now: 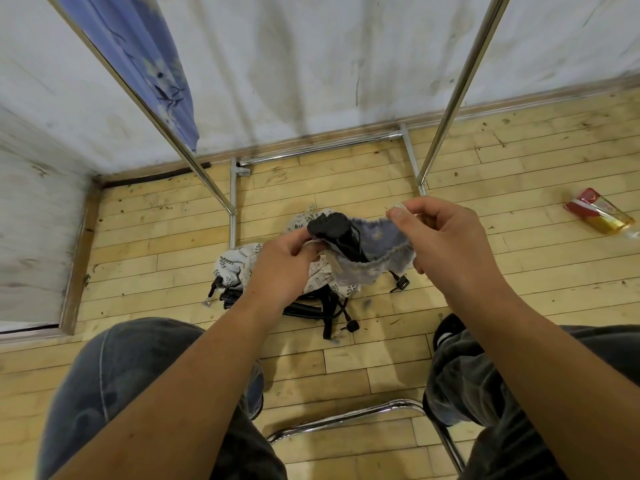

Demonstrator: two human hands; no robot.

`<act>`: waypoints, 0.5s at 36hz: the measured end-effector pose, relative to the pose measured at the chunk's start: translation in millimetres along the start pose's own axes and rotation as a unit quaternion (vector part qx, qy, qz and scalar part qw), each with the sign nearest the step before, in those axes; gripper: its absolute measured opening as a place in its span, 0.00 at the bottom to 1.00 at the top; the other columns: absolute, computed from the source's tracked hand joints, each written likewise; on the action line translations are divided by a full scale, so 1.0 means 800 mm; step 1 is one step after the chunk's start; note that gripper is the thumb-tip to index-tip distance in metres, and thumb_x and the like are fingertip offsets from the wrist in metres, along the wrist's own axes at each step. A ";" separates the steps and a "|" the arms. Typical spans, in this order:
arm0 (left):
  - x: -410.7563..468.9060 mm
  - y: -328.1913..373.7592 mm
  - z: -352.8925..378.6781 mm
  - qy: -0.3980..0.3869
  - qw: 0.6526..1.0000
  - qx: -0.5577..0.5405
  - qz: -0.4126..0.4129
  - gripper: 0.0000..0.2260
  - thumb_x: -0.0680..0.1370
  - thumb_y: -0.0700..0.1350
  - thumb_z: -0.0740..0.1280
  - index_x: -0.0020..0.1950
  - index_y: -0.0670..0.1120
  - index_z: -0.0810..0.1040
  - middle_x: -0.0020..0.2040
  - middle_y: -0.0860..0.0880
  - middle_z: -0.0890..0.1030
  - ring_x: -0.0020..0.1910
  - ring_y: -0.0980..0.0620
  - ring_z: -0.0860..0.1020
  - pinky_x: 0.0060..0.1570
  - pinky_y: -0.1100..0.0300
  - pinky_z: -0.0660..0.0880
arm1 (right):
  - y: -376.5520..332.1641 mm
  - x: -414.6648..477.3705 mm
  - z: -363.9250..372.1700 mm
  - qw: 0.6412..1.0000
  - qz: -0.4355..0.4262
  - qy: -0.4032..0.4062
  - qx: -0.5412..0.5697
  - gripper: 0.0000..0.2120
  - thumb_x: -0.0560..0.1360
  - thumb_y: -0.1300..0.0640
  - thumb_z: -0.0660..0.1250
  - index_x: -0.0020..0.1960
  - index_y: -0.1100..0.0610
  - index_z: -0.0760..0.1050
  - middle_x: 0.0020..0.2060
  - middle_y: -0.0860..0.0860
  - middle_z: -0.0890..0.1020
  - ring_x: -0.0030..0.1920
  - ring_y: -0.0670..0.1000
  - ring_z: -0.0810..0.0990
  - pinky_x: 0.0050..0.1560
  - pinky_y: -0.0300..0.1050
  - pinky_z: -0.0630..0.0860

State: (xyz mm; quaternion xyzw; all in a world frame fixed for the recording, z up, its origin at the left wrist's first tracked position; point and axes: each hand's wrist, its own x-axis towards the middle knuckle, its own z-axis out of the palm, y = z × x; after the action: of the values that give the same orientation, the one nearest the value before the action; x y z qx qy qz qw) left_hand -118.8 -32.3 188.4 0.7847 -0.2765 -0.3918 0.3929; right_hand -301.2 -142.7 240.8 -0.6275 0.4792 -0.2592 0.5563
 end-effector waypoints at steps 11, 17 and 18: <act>-0.003 0.009 0.000 0.039 0.996 -0.079 -0.025 0.07 0.83 0.52 0.66 0.59 0.56 0.82 0.41 0.55 0.86 0.44 0.55 0.84 0.57 0.54 0.81 | 0.006 0.004 0.000 0.999 0.030 0.013 -0.007 0.07 0.81 0.52 0.70 0.46 0.52 0.84 0.35 0.55 0.79 0.29 0.42 0.72 0.38 0.44 0.75; -0.004 0.007 0.000 0.015 0.999 -0.046 -0.019 0.04 0.80 0.53 0.71 0.52 0.57 0.85 0.44 0.50 0.82 0.39 0.56 0.77 0.42 0.60 0.78 | 0.006 0.003 0.001 0.998 0.049 -0.041 0.028 0.07 0.81 0.51 0.69 0.50 0.52 0.85 0.33 0.50 0.76 0.28 0.41 0.71 0.34 0.41 0.74; -0.004 0.008 0.000 0.009 0.999 -0.043 -0.019 0.04 0.79 0.52 0.72 0.52 0.56 0.85 0.44 0.49 0.82 0.38 0.56 0.77 0.39 0.62 0.75 | 0.006 0.002 0.002 0.997 0.050 -0.057 0.026 0.07 0.81 0.51 0.69 0.51 0.52 0.85 0.33 0.50 0.77 0.28 0.41 0.72 0.34 0.42 0.75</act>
State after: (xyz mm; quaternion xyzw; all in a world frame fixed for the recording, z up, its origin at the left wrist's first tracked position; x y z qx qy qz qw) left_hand -121.3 -33.6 194.5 0.7756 -0.2411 -0.4034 0.4214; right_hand -301.0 -142.9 235.6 -0.6015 0.4707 -0.2070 0.6114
